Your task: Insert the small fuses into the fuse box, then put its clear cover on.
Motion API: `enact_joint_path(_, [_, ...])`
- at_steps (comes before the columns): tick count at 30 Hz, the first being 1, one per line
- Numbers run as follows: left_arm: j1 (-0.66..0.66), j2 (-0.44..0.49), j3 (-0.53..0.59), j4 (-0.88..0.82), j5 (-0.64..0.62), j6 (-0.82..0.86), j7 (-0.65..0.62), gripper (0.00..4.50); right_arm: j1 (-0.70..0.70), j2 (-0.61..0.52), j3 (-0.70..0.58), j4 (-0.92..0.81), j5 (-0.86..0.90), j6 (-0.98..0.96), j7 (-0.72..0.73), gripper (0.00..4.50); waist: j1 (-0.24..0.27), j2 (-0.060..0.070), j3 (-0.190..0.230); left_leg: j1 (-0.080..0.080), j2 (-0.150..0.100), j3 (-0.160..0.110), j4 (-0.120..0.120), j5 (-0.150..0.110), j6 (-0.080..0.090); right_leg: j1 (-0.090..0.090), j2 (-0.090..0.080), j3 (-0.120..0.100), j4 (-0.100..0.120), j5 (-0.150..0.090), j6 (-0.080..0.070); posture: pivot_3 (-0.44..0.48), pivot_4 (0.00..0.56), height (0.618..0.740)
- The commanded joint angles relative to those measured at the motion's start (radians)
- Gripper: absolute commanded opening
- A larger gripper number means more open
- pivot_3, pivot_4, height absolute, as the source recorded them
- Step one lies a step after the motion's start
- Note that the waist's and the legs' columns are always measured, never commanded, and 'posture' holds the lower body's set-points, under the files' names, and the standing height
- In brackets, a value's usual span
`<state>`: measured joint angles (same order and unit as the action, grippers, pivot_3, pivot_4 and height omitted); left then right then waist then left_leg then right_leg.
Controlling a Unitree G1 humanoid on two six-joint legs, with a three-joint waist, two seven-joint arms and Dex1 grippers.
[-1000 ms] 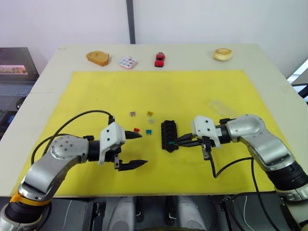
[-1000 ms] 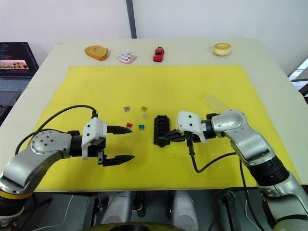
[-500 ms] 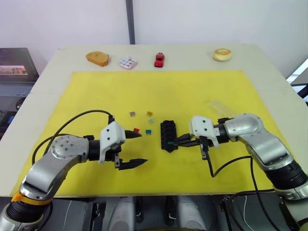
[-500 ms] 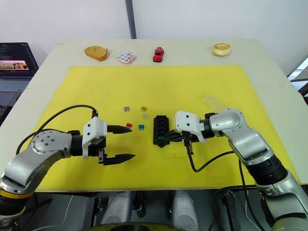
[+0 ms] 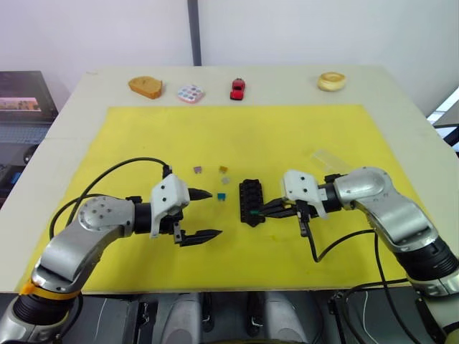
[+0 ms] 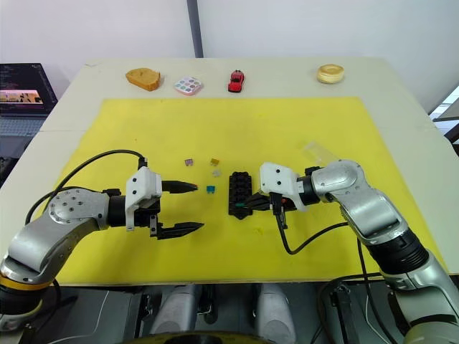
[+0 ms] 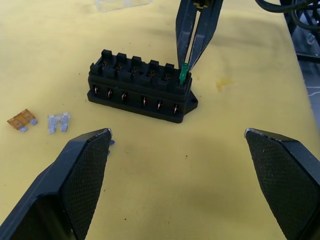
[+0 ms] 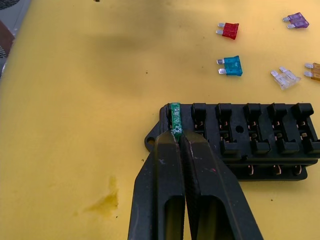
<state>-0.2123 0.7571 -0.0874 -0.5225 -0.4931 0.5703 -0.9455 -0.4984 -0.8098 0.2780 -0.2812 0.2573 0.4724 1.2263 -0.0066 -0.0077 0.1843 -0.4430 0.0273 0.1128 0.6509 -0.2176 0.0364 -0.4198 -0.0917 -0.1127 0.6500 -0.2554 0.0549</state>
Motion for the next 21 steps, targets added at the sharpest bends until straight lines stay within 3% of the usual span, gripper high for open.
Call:
enact_joint_path(1, [-0.009, -0.004, 0.006, -0.027, -0.010, -0.008, 0.000, 4.48, -0.002, -0.002, -0.006, -0.023, -0.001, -0.012, 0.004, 0.00, 0.000, 0.000, 0.000, 0.000, 0.000, 0.000, 0.000, 0.000, 0.000, 0.000, 0.000, 0.000, 0.000, 0.000, 0.000, 0.000, 0.150, 0.740])
enact_joint_path(21, [0.016, -0.007, 0.009, 0.001, 0.010, -0.041, -0.013, 4.48, 0.033, -0.003, 0.024, 0.038, -0.062, -0.069, -0.001, 0.00, -0.001, 0.000, -0.001, 0.001, 0.000, -0.001, 0.001, 0.000, 0.000, 0.001, 0.000, 0.000, 0.000, 0.000, 0.000, 0.000, 0.150, 0.740])
